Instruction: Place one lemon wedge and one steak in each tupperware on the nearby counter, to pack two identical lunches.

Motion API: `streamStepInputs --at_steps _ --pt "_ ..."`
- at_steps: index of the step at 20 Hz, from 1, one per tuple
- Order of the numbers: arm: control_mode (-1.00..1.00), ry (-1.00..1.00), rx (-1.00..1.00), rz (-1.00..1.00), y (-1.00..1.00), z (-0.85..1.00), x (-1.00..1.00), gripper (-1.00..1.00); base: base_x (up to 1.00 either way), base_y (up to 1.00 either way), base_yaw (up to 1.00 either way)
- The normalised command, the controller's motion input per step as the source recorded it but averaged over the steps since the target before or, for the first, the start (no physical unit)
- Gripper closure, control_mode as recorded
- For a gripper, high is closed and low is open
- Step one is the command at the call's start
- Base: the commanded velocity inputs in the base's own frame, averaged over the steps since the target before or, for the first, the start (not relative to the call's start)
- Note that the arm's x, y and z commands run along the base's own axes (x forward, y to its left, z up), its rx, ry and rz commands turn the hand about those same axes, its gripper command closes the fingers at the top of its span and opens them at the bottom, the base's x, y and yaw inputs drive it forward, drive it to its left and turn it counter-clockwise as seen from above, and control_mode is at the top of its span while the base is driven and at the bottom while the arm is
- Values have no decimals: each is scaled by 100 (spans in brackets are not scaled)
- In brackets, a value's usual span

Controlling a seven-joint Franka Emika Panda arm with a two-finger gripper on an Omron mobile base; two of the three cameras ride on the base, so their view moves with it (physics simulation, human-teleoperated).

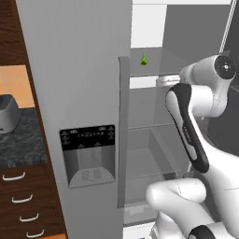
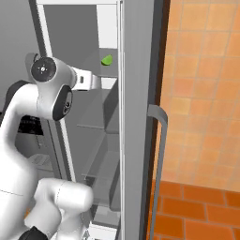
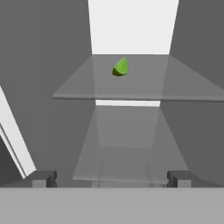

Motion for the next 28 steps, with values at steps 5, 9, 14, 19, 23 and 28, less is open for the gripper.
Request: streamStepInputs --at_steps 5,9,14,19,23,28 --pt "-100 2 1 0 0 24 46 -100 0 0 0" --pt "-100 8 8 0 -3 0 70 -100 0 0 0" --pt "-100 5 12 0 0 0 61 -100 0 0 0" --pt "-100 1 3 0 0 -1 55 -100 0 0 0" --pt "-100 0 0 0 0 -6 69 -100 0 0 0" --pt "-100 0 0 0 0 -11 65 -100 0 0 0"
